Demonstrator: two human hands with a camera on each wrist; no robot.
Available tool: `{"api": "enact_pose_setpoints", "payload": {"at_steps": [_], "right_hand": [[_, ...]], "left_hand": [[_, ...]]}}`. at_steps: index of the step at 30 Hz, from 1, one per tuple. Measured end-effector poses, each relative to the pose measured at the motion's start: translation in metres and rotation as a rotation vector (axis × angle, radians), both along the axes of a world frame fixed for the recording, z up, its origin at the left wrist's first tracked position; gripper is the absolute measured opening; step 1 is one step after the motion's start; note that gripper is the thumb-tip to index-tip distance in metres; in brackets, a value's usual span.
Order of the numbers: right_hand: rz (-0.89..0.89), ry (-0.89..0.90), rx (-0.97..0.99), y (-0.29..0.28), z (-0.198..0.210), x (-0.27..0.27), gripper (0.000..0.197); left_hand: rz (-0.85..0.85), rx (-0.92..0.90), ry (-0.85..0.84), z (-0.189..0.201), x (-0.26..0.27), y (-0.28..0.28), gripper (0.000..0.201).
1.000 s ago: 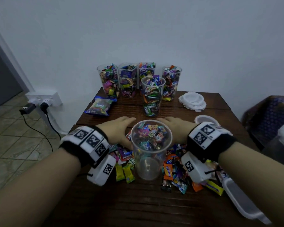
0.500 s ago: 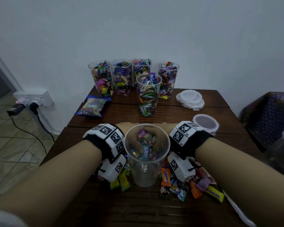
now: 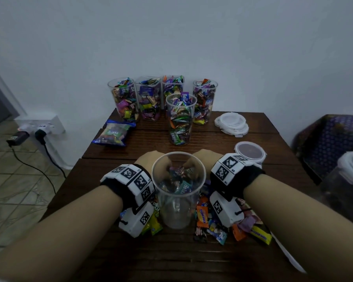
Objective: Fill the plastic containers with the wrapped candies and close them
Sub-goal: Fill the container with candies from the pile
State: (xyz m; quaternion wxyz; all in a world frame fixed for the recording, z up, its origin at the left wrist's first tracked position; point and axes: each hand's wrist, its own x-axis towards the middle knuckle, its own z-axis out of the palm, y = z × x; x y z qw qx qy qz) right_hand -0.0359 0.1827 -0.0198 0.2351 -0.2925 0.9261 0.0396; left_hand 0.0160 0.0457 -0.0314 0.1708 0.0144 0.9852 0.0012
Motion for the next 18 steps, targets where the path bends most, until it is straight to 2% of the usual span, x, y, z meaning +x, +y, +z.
{"api": "enact_pose_setpoints", "payload": {"at_steps": [5,7,10,14,18], "right_hand": [[0.079,0.045,0.024,0.01,0.011,0.002,0.019],[0.063,0.06,0.017,0.013,0.013,0.003,0.017],[0.023,0.08,-0.04,0.02,0.014,0.003,0.024],[-0.06,0.066,-0.201,0.031,0.013,0.0,0.025],[-0.116,0.053,-0.314,0.041,0.019,0.003,0.027]], "left_hand": [[0.023,-0.011,0.082,0.001,0.004,-0.008,0.023],[0.061,0.041,0.104,0.003,0.007,-0.012,0.022],[0.129,0.135,0.187,0.005,0.015,-0.019,0.019],[0.215,0.323,0.326,0.013,0.026,-0.025,0.01],[0.283,0.46,0.45,0.023,0.033,-0.024,0.011]]}}
